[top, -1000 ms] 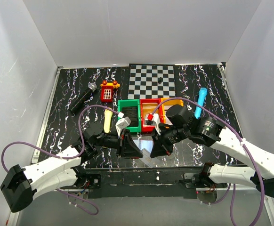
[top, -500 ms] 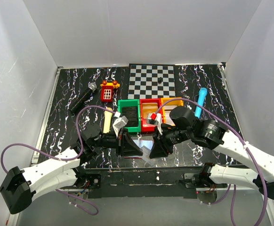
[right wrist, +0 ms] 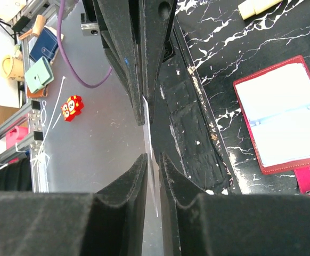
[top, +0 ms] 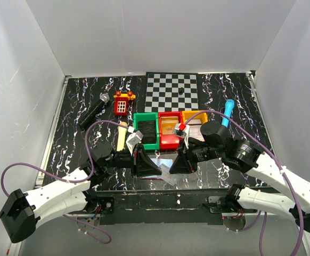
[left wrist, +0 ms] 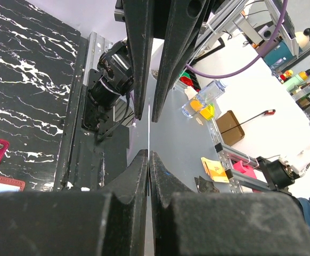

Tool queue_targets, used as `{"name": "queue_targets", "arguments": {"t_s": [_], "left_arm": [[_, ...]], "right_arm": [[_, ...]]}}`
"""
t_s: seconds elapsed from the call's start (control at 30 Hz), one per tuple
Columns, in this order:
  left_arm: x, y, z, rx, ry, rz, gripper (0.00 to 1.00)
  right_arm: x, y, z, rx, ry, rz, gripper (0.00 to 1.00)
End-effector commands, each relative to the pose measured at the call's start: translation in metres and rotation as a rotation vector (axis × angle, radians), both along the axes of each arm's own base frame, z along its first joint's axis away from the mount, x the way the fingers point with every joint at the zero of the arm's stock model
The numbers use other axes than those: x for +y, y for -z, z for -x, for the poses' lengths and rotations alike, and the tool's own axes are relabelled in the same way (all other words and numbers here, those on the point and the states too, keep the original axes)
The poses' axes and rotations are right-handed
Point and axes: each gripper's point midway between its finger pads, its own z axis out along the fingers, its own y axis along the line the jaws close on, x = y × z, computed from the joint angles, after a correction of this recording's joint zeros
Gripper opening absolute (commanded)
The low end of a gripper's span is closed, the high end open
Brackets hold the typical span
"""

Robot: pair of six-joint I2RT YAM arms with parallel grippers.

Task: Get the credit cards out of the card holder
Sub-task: Place the credit card in the storage box.

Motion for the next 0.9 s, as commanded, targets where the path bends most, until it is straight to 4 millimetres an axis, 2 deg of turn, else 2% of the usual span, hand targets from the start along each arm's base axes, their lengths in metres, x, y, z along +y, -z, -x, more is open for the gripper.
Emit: {"name": "queue_targets", "arguments": {"t_s": [0.0,0.17,0.27,0.33,0.43,0.47,0.53,0.57,0.6,0.67,0.87], "left_arm": [[0.001,-0.003,0.001,-0.013,-0.001,0.020,0.00],[0.001,-0.002,0.001,-0.013,-0.002,0.022,0.00],[0.002,-0.002,0.001,-0.013,-0.004,0.023,0.00],[0.002,-0.002,0.001,-0.014,-0.007,0.024,0.00],[0.001,0.000,-0.001,-0.007,-0.018,0.014,0.00],[0.001,0.002,-0.003,-0.004,-0.029,0.003,0.05],[0.001,0.006,-0.009,-0.003,-0.067,-0.019,0.38],[0.001,0.008,-0.012,-0.001,-0.089,-0.030,0.48],[0.002,0.009,-0.016,-0.003,-0.115,-0.039,0.54],[0.005,0.011,-0.028,-0.007,-0.197,-0.070,0.61],[0.024,0.028,-0.072,-0.001,-0.464,-0.169,0.63]], "right_arm": [[0.007,-0.016,-0.004,-0.020,0.010,-0.069,0.24],[0.008,-0.016,-0.006,-0.022,0.013,-0.070,0.25],[0.008,-0.015,-0.005,-0.016,0.008,-0.067,0.15],[0.008,-0.013,-0.005,-0.016,0.009,-0.060,0.01],[0.006,-0.015,-0.006,-0.023,0.020,-0.062,0.01],[0.005,-0.014,-0.007,-0.027,0.027,-0.059,0.01],[0.003,-0.015,-0.010,-0.031,0.041,-0.053,0.01],[0.003,-0.015,-0.011,-0.037,0.048,-0.046,0.01],[0.002,-0.014,-0.015,-0.046,0.063,-0.036,0.01],[-0.003,-0.012,-0.026,-0.062,0.117,-0.006,0.01],[-0.040,0.004,-0.087,-0.110,0.456,0.106,0.01]]}}
